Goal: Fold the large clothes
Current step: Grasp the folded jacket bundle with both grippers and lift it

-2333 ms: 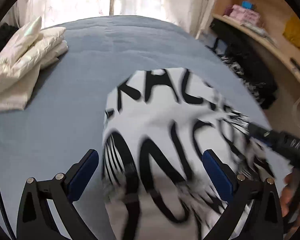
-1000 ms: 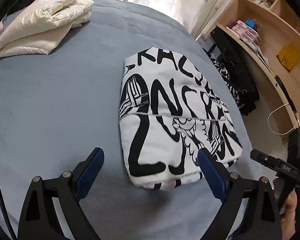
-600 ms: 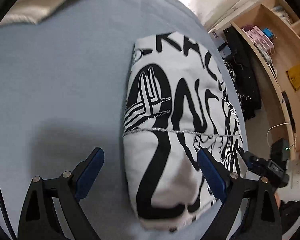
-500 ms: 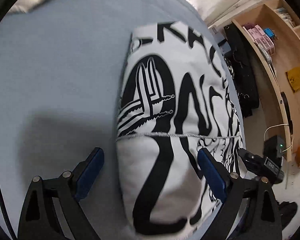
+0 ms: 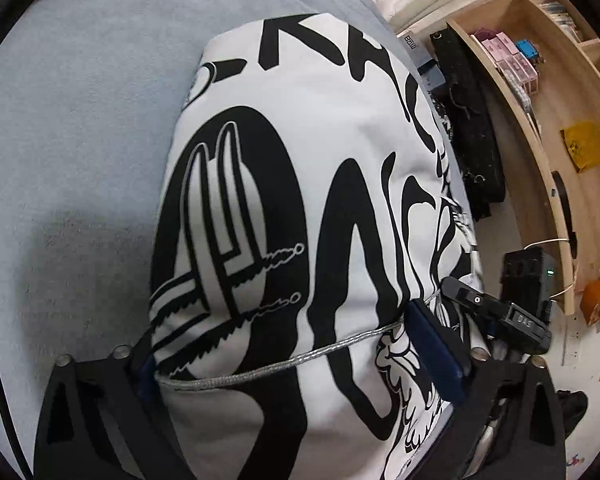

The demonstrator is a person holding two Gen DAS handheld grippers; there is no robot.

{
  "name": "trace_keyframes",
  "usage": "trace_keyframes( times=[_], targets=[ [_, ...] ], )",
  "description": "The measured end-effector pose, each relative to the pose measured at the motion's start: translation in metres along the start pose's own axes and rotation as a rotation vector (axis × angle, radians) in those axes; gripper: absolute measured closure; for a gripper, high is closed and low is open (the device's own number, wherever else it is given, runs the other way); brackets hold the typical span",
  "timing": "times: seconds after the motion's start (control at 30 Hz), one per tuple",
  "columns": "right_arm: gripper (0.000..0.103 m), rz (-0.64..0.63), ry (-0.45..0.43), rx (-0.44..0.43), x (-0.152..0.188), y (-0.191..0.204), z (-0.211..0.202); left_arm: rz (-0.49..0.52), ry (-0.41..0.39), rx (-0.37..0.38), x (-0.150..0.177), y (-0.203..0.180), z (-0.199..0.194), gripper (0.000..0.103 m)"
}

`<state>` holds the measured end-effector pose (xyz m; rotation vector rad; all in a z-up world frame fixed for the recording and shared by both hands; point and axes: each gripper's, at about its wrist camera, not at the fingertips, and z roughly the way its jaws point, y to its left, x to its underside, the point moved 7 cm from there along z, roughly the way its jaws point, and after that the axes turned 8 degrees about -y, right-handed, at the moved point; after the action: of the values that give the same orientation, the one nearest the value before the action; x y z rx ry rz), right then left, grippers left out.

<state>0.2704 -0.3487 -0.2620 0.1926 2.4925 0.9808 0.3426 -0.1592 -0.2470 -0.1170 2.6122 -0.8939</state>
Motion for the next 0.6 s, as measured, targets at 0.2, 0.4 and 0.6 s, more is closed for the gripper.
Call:
trace_keyframes(
  times=[0.2,0.4,0.6],
  targets=[
    [0.077,-0.060,-0.086,0.045,0.000,0.032,-0.020,0.015,-0.045,-0.015,-0.005,-0.004,-0.034,0.042],
    [0.080,-0.116,-0.116,0.043,0.018,0.080,-0.032,0.087,-0.105,-0.067,-0.003,-0.019,-0.077,0.049],
    [0.080,-0.164,-0.137,-0.002,0.036,0.134,-0.036,0.110,-0.159,-0.088,-0.001,-0.015,-0.138,0.049]
  ],
)
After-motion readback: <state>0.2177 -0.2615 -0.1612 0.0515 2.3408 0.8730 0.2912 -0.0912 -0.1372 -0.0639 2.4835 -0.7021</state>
